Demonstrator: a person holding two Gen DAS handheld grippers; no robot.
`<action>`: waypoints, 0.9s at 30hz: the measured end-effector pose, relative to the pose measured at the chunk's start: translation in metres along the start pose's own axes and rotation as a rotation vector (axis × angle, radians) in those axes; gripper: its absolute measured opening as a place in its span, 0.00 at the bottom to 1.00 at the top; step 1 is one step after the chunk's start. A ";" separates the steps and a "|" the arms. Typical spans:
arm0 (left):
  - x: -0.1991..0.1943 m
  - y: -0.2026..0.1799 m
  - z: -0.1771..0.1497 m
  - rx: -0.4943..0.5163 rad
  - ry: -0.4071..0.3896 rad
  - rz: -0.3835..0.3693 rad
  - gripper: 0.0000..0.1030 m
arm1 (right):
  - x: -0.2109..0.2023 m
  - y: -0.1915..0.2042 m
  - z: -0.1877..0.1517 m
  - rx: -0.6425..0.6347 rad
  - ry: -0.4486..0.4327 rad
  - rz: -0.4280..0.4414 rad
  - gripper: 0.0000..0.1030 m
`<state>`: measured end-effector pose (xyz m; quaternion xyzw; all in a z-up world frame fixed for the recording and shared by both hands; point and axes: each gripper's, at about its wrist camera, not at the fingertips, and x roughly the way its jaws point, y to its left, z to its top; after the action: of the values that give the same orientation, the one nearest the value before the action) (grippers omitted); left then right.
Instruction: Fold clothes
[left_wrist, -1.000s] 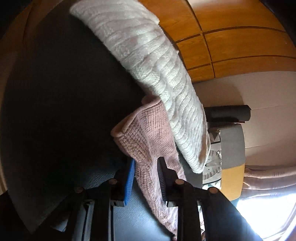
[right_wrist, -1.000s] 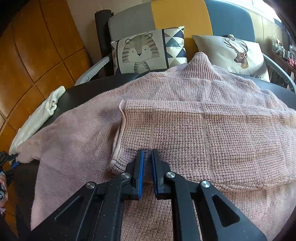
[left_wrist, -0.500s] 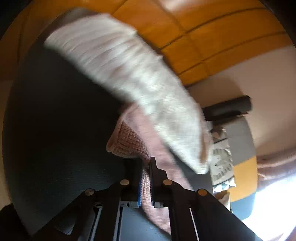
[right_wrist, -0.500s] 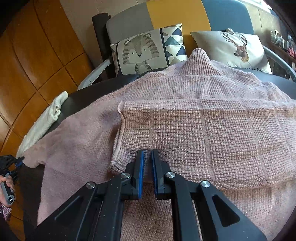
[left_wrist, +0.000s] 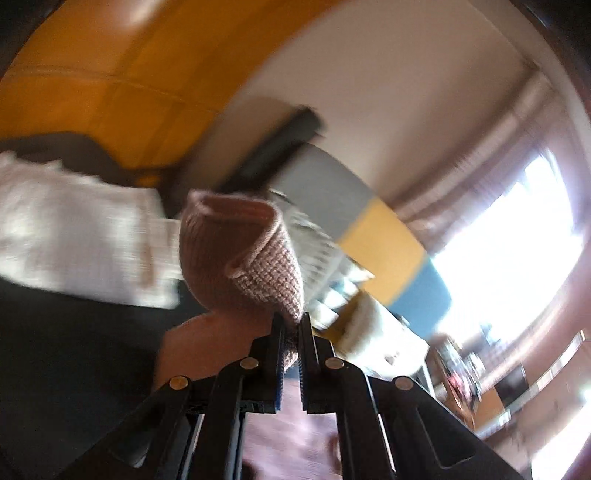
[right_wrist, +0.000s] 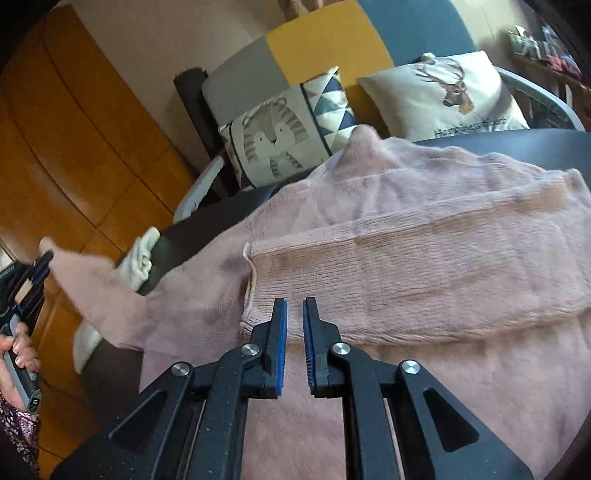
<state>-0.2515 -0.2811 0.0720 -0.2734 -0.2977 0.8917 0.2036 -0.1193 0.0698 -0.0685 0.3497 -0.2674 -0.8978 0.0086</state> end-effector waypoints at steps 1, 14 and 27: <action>0.010 -0.018 -0.006 0.023 0.019 -0.026 0.05 | -0.003 -0.006 -0.001 0.017 -0.001 0.003 0.09; 0.117 -0.195 -0.146 0.292 0.295 -0.151 0.05 | -0.046 -0.093 -0.022 0.236 -0.022 -0.015 0.10; 0.172 -0.204 -0.245 0.409 0.516 -0.056 0.06 | -0.054 -0.123 -0.026 0.305 -0.038 -0.013 0.10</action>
<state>-0.1936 0.0633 -0.0253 -0.4353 -0.0583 0.8285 0.3474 -0.0409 0.1740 -0.1106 0.3316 -0.3986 -0.8533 -0.0556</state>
